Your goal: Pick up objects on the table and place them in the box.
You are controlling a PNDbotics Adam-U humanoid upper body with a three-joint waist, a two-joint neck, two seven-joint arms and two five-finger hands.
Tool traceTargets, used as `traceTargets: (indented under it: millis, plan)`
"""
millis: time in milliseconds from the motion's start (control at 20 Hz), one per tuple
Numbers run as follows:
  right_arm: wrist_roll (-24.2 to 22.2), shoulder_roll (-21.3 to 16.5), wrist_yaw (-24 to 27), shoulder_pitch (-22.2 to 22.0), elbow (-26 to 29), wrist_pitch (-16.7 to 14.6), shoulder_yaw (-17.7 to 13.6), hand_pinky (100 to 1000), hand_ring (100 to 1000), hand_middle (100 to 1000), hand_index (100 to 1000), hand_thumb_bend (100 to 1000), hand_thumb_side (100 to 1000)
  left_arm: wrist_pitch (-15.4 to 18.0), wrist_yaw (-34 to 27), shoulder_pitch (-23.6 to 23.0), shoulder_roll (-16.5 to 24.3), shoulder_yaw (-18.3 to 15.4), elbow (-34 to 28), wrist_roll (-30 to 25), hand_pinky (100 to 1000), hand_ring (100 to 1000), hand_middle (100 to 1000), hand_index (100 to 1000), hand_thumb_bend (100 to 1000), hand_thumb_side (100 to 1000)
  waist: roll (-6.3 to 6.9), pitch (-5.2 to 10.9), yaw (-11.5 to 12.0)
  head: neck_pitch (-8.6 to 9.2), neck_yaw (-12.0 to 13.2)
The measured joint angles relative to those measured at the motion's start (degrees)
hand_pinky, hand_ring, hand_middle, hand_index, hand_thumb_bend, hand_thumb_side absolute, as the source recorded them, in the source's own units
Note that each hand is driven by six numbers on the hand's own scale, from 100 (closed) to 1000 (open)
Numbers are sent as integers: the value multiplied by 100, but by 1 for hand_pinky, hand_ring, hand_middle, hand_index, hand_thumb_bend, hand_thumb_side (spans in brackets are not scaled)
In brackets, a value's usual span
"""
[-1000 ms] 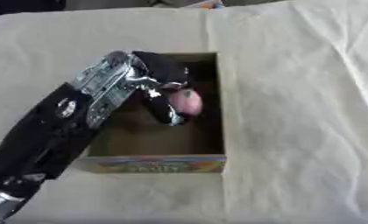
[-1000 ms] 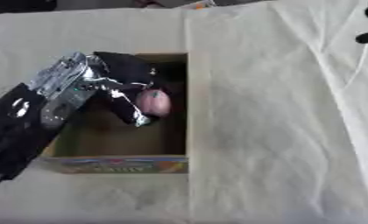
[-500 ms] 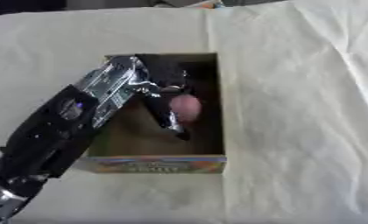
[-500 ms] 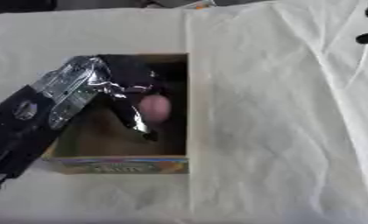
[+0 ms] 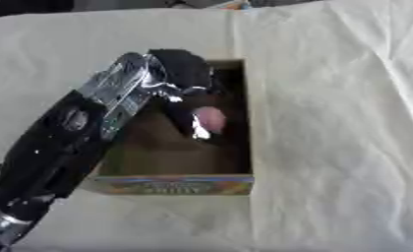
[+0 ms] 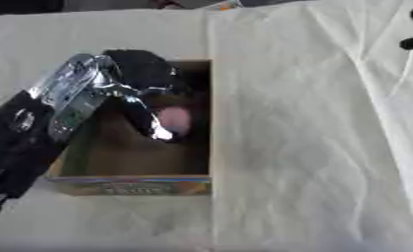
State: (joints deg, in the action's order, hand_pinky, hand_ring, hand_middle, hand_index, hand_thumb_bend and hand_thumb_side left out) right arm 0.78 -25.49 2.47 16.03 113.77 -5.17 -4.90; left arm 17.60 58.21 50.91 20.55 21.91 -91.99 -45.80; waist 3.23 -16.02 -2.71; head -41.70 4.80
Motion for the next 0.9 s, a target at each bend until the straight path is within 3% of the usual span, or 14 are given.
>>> traceTargets:
  millis: [250,550,750,900]
  plan:
    - [48,0,0,-19,0,-1,-35,654,822,745,831,100,1000,-541,-805,-107,1,-685,-907,117,495,637,648,865,100,724,-16,17,39,0,-56]
    - [155,0,0,-17,0,-49,-85,653,818,741,830,100,1000,-1531,-1550,-459,168,-1439,-1720,1016,519,590,624,898,100,760,-34,18,70,2,-118]
    - [309,-1,1,15,0,-114,-166,651,810,734,827,100,1000,-2192,-2911,-875,265,-1886,-1963,2609,535,574,611,899,100,834,-85,18,90,2,-152]
    - [460,-5,24,65,0,-198,-216,649,806,730,826,100,1000,-2323,-4003,-1131,380,-2099,-2065,3885,545,573,608,896,100,881,-116,18,89,2,-150]
